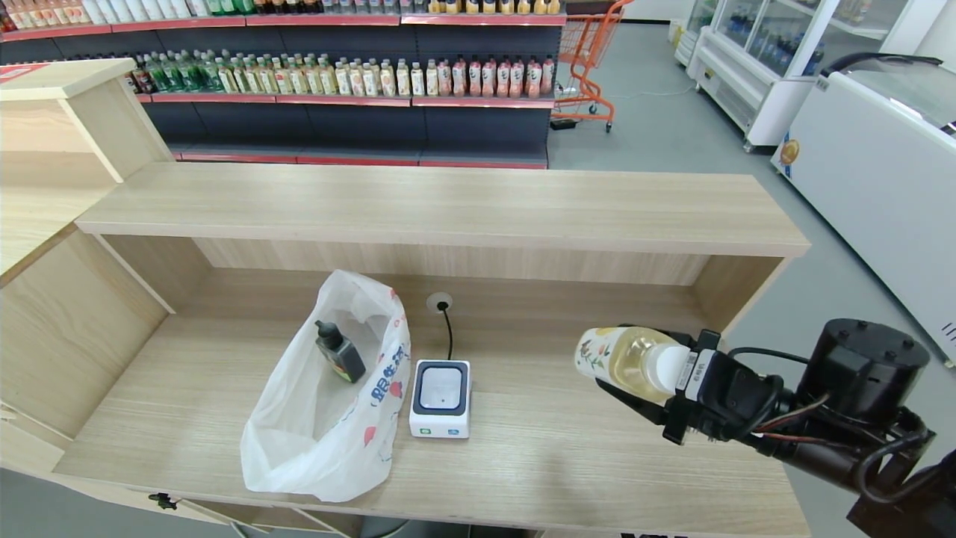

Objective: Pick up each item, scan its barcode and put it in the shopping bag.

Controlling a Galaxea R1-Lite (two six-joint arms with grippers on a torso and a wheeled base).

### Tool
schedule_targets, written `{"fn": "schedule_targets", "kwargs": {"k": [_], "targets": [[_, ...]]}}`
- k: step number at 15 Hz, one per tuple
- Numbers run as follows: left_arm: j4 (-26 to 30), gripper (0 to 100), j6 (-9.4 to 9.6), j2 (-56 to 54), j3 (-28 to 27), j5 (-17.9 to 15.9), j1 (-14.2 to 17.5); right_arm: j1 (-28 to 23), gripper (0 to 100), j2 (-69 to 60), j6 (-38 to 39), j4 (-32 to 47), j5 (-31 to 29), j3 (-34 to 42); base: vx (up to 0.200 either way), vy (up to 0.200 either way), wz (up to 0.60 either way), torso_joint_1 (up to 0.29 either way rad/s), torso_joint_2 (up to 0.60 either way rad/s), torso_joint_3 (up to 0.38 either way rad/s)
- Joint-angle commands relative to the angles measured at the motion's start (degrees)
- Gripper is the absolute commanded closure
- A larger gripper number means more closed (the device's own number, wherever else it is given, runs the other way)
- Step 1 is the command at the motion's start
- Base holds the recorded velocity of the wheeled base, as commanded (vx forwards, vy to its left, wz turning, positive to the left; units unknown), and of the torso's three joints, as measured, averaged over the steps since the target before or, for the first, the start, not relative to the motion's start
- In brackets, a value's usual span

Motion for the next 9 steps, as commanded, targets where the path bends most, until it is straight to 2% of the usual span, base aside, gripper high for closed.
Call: {"fn": "schedule_targets", "kwargs": {"k": [1, 6, 9], "targets": [[-0.01, 0, 0.02, -0.02, 0.0, 0.0, -0.02, 0.73, 100, 1.95, -0.07, -0.1, 0.03, -0.75, 0.0, 0.2, 0.0, 0.002, 0.0, -0.002], [-0.01, 0, -0.16, -0.02, 0.0, 0.0, -0.02, 0.73, 100, 4.76, -1.39, -1.42, 2.84, -0.75, 0.0, 0.2, 0.0, 0.004, 0.0, -0.002], [-0.01, 0, -0.07, -0.02, 0.0, 0.0, -0.02, 0.55, 100, 9.94, -2.54, -5.73, 4.6, -0.92, 0.0, 0.2, 0.0, -0.007, 0.0, 0.005]]}}
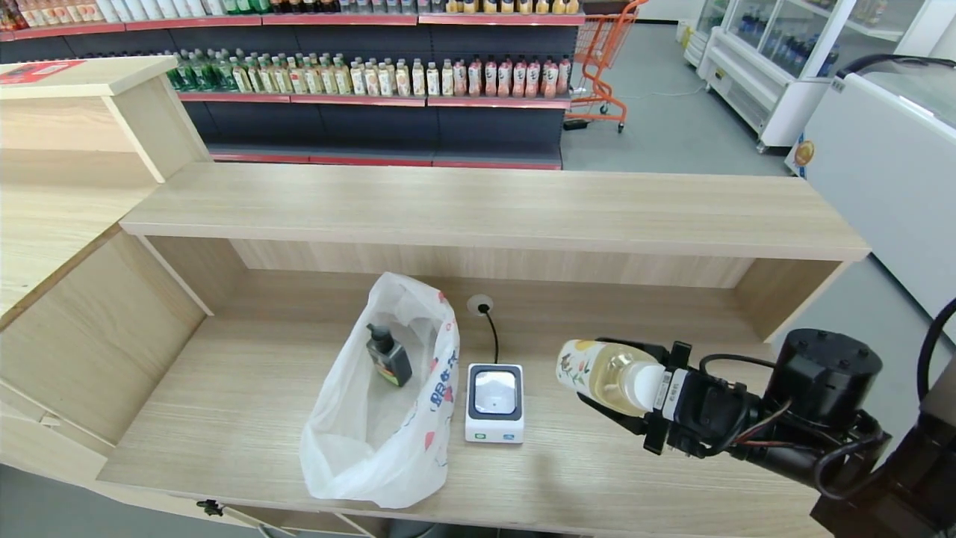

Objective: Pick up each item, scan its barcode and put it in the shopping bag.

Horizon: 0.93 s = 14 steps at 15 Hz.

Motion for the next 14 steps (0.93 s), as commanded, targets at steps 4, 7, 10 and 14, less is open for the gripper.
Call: {"fn": "schedule_targets", "kwargs": {"k": [4, 7, 10, 14], "targets": [[-0.01, 0, 0.02, -0.02, 0.0, 0.0, -0.02, -0.58, 100, 6.91, -1.24, -0.34, 1.28, -2.62, 0.0, 0.1, 0.0, 0.0, 0.0, 0.001], [-0.01, 0, 0.02, -0.02, 0.0, 0.0, -0.02, -0.41, 100, 9.11, -2.2, -0.34, 2.77, -4.55, 0.0, 0.0, 0.0, 0.0, 0.0, 0.0], [-0.01, 0, 0.02, -0.02, 0.0, 0.0, -0.02, -1.2, 100, 9.64, -2.91, -0.34, 4.0, -4.64, 0.0, 0.0, 0.0, 0.0, 0.0, 0.0], [-0.01, 0, 0.02, -0.02, 0.0, 0.0, -0.02, -1.73, 100, 10.69, -2.99, -0.34, 6.81, -5.87, 0.0, 0.0, 0.0, 0.0, 0.0, 0.0]]}}
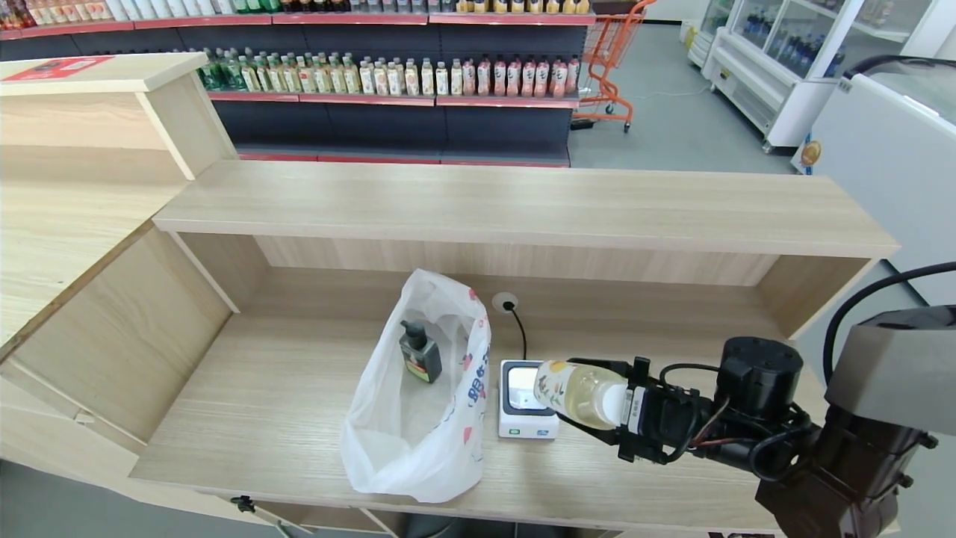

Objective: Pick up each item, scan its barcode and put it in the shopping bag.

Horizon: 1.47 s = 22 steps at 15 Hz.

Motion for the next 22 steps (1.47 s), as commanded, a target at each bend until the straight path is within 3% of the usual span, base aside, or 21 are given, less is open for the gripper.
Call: {"fn": "schedule_targets", "kwargs": {"k": [1, 4, 8, 22], "targets": [[-0.01, 0, -0.01, -0.02, 0.0, 0.0, 0.03, -0.98, 100, 0.77, -0.6, -0.06, 0.75, -0.26, 0.0, 0.0, 0.0, 0.0, 0.0, 0.0], [-0.01, 0, -0.01, -0.02, 0.0, 0.0, 0.03, -5.12, 100, 5.07, -5.43, -0.06, 10.77, -4.21, 0.0, 0.0, 0.0, 0.0, 0.0, 0.0], [-0.01, 0, -0.01, -0.02, 0.0, 0.0, 0.03, -6.7, 100, 10.17, -6.22, -0.06, 14.64, -10.45, 0.0, 0.0, 0.0, 0.0, 0.0, 0.0], [-0.01, 0, -0.01, -0.02, 0.0, 0.0, 0.03, -4.24, 100, 21.6, -6.05, 3.46, 17.81, -26.28, 0.0, 0.0, 0.0, 0.0, 0.0, 0.0]]}}
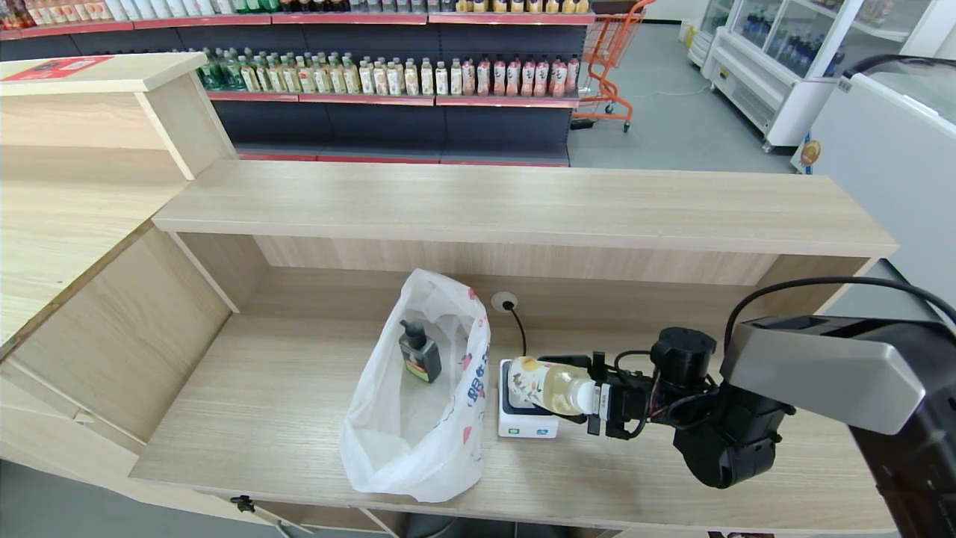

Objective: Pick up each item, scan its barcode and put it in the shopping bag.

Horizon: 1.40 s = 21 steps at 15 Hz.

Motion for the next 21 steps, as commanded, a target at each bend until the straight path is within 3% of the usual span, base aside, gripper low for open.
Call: {"fn": "schedule_targets", "kwargs": {"k": [1, 14, 19, 21], "targets": [[-0.01, 0, -0.01, -0.02, 0.0, 0.0, -0.02, 0.6, 100, 1.6, -0.06, -0.03, -0.02, -1.58, 0.0, 0.0, 0.0, 0.0, 0.0, 0.0], [-0.01, 0, -0.01, -0.02, 0.0, 0.0, -0.02, -0.2, 100, -1.48, 1.26, 0.06, -0.1, -1.58, 0.0, 0.0, 0.0, 0.0, 0.0, 0.0], [-0.01, 0, -0.01, -0.02, 0.0, 0.0, -0.02, -3.97, 100, -11.41, 9.43, -0.29, -0.02, 6.42, 0.0, 0.0, 0.0, 0.0, 0.0, 0.0], [-0.01, 0, -0.01, -0.02, 0.0, 0.0, -0.02, -6.52, 100, -17.21, 16.64, 0.32, -0.28, 10.99, 0.0, 0.0, 0.0, 0.0, 0.0, 0.0]]}}
